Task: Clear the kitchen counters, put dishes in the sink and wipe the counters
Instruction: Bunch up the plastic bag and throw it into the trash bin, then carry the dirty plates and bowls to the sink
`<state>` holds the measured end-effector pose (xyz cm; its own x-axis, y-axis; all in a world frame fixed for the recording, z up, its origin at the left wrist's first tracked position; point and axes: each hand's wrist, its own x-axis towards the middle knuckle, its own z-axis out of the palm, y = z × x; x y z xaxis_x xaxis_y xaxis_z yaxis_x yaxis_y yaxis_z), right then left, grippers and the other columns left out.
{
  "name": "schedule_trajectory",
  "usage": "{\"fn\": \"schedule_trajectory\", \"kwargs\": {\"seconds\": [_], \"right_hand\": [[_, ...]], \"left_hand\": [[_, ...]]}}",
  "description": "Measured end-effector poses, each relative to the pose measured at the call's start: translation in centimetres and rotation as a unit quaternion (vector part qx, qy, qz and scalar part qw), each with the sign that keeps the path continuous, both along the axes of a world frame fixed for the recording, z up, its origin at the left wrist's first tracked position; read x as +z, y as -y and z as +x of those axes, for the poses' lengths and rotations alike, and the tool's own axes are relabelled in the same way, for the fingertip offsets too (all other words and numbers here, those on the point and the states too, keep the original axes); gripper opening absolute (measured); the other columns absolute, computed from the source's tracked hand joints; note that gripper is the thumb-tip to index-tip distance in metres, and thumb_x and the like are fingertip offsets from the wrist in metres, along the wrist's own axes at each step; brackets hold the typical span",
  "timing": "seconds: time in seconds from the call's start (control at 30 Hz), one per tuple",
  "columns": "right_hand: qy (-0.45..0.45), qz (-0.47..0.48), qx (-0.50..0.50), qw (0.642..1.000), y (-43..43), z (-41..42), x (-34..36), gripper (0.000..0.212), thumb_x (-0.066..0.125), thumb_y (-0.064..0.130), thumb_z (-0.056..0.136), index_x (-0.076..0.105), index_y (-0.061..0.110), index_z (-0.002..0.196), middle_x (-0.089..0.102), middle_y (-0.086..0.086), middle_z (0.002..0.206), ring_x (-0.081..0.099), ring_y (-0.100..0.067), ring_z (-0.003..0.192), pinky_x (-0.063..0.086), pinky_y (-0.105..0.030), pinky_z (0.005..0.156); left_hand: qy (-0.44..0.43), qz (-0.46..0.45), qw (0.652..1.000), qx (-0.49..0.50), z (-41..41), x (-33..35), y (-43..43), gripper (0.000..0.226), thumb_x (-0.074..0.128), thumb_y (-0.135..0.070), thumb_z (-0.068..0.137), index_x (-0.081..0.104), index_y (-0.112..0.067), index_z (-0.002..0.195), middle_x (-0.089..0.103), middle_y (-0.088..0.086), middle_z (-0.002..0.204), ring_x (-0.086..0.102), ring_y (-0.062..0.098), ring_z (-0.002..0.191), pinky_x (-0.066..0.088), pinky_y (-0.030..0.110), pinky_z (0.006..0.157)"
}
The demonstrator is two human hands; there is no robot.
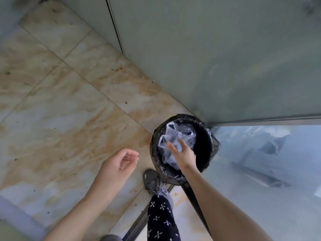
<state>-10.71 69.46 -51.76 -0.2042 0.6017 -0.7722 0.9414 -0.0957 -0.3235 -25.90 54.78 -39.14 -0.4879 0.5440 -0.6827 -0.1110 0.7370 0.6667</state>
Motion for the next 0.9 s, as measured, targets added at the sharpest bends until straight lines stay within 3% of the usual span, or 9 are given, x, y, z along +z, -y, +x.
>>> {"fn": "schedule_trajectory", "kwargs": {"seconds": [0.07, 0.17, 0.33, 0.47, 0.63, 0.77, 0.9], "right_hand": [[-0.080, 0.048, -0.100, 0.991, -0.6, -1.0, 5.1, 0.058, 0.052, 0.059, 0.085, 0.053, 0.022, 0.130, 0.059, 0.001, 0.126, 0.054, -0.019, 0.118, 0.045, -0.032, 0.094], [-0.130, 0.074, -0.167, 0.975, -1.4, -2.7, 14.5, 0.034, 0.054, 0.040, 0.092, 0.061, 0.014, 0.112, 0.065, -0.001, 0.101, 0.061, -0.019, 0.094, 0.042, -0.022, 0.067], [-0.152, 0.059, -0.054, 0.985, -2.1, -5.9, 28.3, 0.033, 0.055, 0.032, 0.093, 0.059, 0.008, 0.114, 0.061, 0.000, 0.107, 0.054, -0.014, 0.097, 0.036, -0.023, 0.079], [-0.166, 0.083, -0.004, 0.983, -3.1, -7.4, 36.1, 0.028, 0.058, 0.030, 0.091, 0.062, 0.009, 0.108, 0.062, 0.000, 0.102, 0.058, -0.016, 0.098, 0.038, -0.022, 0.079], [-0.162, 0.097, 0.003, 0.982, -2.5, -7.7, 43.6, 0.023, 0.058, 0.024, 0.091, 0.061, 0.015, 0.112, 0.061, 0.005, 0.110, 0.055, -0.011, 0.106, 0.043, -0.027, 0.093], [-0.139, 0.157, -0.070, 0.975, -1.0, -6.0, 48.1, 0.022, 0.059, 0.018, 0.090, 0.060, 0.020, 0.112, 0.061, 0.010, 0.107, 0.055, -0.007, 0.103, 0.040, -0.020, 0.088], [-0.158, 0.162, -0.205, 0.952, 2.1, -4.6, 50.6, 0.015, 0.060, 0.017, 0.090, 0.060, 0.031, 0.096, 0.063, 0.016, 0.101, 0.057, 0.001, 0.098, 0.039, -0.007, 0.078]], "left_hand": [[0.006, 0.009, 1.000, -0.005, -0.9, 4.1, -1.4, 0.012, 0.060, -0.015, 0.088, 0.063, -0.027, 0.087, 0.065, -0.010, 0.092, 0.059, -0.003, 0.084, 0.043, 0.014, 0.081], [-0.003, 0.023, 0.999, -0.044, -2.4, 12.2, -4.0, 0.010, 0.058, -0.018, 0.089, 0.060, -0.028, 0.091, 0.062, -0.012, 0.096, 0.056, -0.001, 0.090, 0.043, 0.015, 0.081], [-0.056, 0.059, 0.994, -0.079, -5.1, 24.3, -6.9, 0.010, 0.056, -0.017, 0.091, 0.060, -0.018, 0.100, 0.061, -0.008, 0.097, 0.055, 0.001, 0.087, 0.041, 0.004, 0.072], [-0.063, 0.088, 0.992, -0.066, -7.8, 30.4, -7.1, 0.011, 0.057, -0.017, 0.090, 0.061, -0.017, 0.100, 0.063, -0.005, 0.098, 0.058, 0.007, 0.091, 0.046, 0.019, 0.082], [-0.035, 0.100, 0.991, -0.082, -11.3, 33.4, -5.6, 0.009, 0.061, -0.015, 0.088, 0.062, -0.024, 0.089, 0.066, -0.005, 0.093, 0.061, 0.007, 0.089, 0.046, 0.019, 0.080], [-0.035, 0.090, 0.977, -0.190, -13.9, 35.3, -7.6, 0.009, 0.061, -0.016, 0.088, 0.062, -0.024, 0.090, 0.066, -0.005, 0.091, 0.061, 0.004, 0.088, 0.046, 0.015, 0.078], [-0.050, 0.096, 0.947, -0.302, -15.2, 37.1, -11.2, 0.007, 0.059, -0.019, 0.089, 0.062, -0.025, 0.093, 0.065, -0.006, 0.092, 0.060, 0.003, 0.088, 0.045, 0.012, 0.077]]}}
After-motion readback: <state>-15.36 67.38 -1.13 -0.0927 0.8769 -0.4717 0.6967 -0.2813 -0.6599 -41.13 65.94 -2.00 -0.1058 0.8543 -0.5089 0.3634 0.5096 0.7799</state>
